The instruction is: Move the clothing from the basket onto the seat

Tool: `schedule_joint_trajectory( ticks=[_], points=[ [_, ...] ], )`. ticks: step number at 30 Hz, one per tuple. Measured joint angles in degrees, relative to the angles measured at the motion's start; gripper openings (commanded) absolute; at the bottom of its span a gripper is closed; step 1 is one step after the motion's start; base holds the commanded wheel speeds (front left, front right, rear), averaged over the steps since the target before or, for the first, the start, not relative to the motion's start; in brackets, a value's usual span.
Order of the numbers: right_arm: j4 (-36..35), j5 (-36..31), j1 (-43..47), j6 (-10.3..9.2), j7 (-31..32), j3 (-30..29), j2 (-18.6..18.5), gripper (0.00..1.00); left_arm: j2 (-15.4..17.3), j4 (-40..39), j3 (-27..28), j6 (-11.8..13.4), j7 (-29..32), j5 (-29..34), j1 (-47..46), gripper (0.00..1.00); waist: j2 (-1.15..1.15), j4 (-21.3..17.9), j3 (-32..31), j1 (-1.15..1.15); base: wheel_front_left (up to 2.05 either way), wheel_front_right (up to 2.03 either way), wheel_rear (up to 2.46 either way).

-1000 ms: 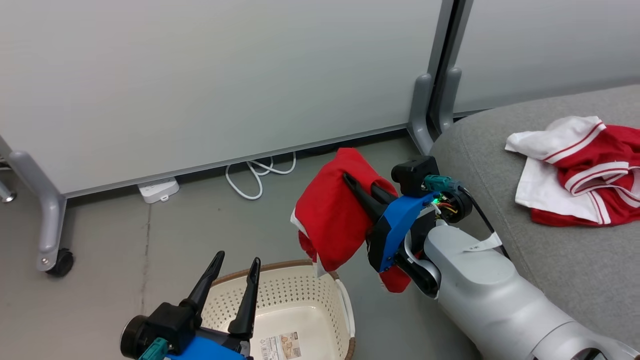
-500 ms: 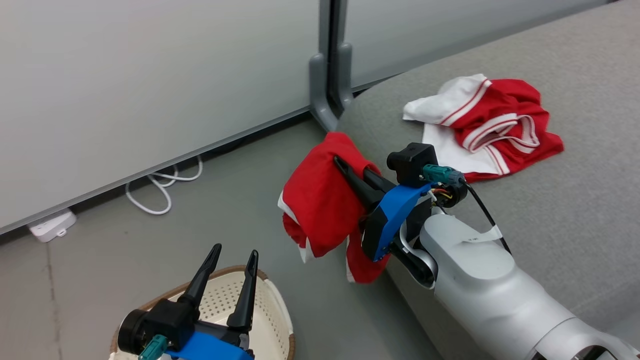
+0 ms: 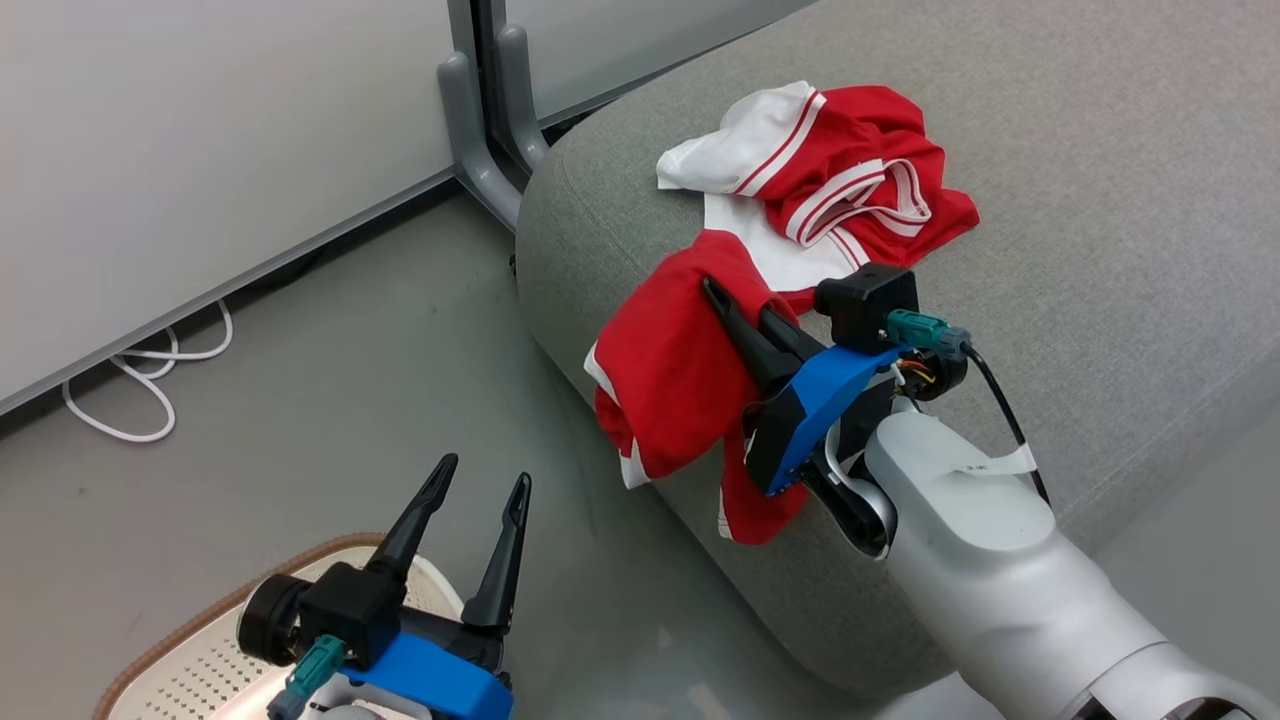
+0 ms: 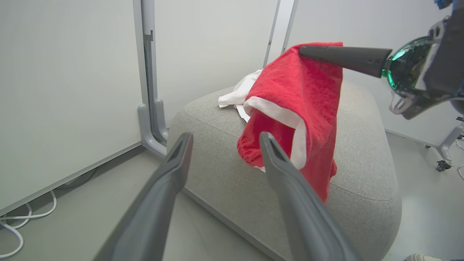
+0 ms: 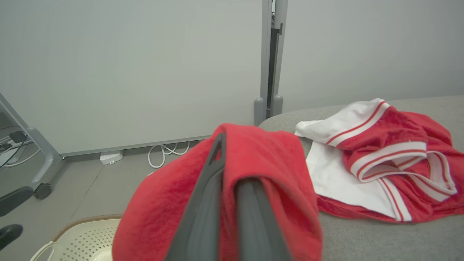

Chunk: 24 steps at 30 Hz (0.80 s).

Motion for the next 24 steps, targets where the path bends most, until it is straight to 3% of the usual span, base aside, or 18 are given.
schedule_joint_trajectory(
  ticks=[5,10,18,24],
  points=[
    [0.3,-1.2,-0.3,0.00,0.0,-2.8,0.1,0.00,0.8,-0.3,-0.4,0.0,0.0,0.0,-1.0,1.00,0.00,-0.4,1.9,0.00,0.00,0.00,0.00],
    [3.9,-2.5,-8.7,0.00,0.0,-8.6,-1.0,0.00,2.3,-1.8,1.2,0.0,0.0,0.8,-2.7,1.00,0.00,-0.6,5.5,0.00,0.00,0.00,0.00],
    [8.7,-1.9,-26.2,-0.01,0.0,-22.4,-15.1,0.00,6.6,-6.5,-0.7,0.0,0.0,3.1,-9.7,1.00,0.00,2.1,15.8,0.01,0.00,0.00,0.00],
    [9.5,-3.6,-30.4,-0.01,0.0,-31.7,-23.2,0.00,10.8,-11.3,-1.2,0.0,0.3,4.1,-14.4,1.00,0.00,5.5,25.6,0.01,0.00,0.00,0.00]
  ],
)
